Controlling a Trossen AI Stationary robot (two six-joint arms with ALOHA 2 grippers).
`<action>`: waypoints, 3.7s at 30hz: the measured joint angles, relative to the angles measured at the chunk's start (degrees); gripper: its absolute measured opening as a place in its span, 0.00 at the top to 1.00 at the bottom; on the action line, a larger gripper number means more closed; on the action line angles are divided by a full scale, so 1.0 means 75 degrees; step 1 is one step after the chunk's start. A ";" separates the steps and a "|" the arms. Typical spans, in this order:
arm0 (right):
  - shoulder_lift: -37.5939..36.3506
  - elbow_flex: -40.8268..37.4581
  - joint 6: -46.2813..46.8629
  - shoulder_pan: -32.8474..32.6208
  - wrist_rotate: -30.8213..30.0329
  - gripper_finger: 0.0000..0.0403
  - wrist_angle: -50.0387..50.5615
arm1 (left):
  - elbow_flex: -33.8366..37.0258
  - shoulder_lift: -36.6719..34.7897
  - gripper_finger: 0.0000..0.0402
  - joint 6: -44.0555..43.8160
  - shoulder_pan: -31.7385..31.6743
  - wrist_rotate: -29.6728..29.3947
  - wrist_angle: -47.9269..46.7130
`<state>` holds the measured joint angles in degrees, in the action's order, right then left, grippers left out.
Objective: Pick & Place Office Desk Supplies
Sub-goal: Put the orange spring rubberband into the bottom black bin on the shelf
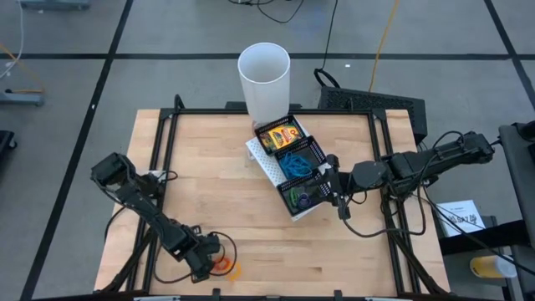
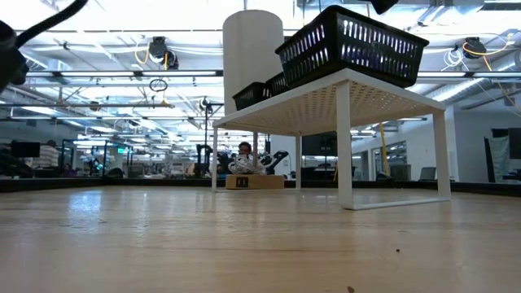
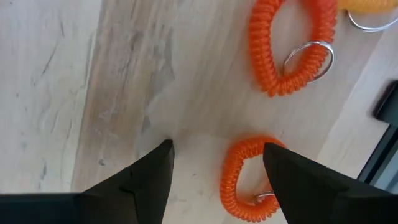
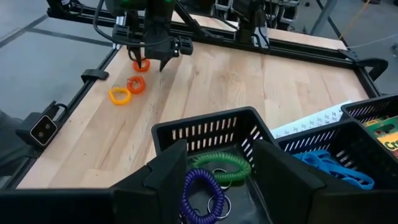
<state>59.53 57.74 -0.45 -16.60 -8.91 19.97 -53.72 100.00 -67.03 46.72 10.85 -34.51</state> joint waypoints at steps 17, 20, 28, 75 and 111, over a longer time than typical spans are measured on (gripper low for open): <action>0.0000 0.0000 -0.0006 0.0000 0.0003 0.57 0.0055 | 0.0003 -0.0325 0.37 -0.0326 0.0475 -0.0102 -0.0349; 0.0000 0.0000 -0.0042 0.0000 0.0000 0.58 0.0058 | 0.0012 -0.0324 0.37 -0.0376 0.0523 -0.0301 -0.0072; 0.0003 0.0000 -0.0084 0.0000 0.0003 0.58 0.0061 | 0.0012 -0.0325 0.36 -0.0656 0.0559 -0.0626 -0.0006; 0.0006 0.0000 -0.0091 0.0003 0.0000 0.58 0.0058 | -0.0017 0.0188 0.95 0.0149 -0.0208 -0.2128 -0.0301; 0.0475 -0.0006 -0.0094 0.0002 -0.0006 0.58 -0.1960 | 0.0010 -0.3287 0.98 1.1351 -0.2806 -0.6458 0.6669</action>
<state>63.09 57.69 -1.15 -16.58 -8.95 5.27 -53.64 75.34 18.10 25.68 -37.59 15.51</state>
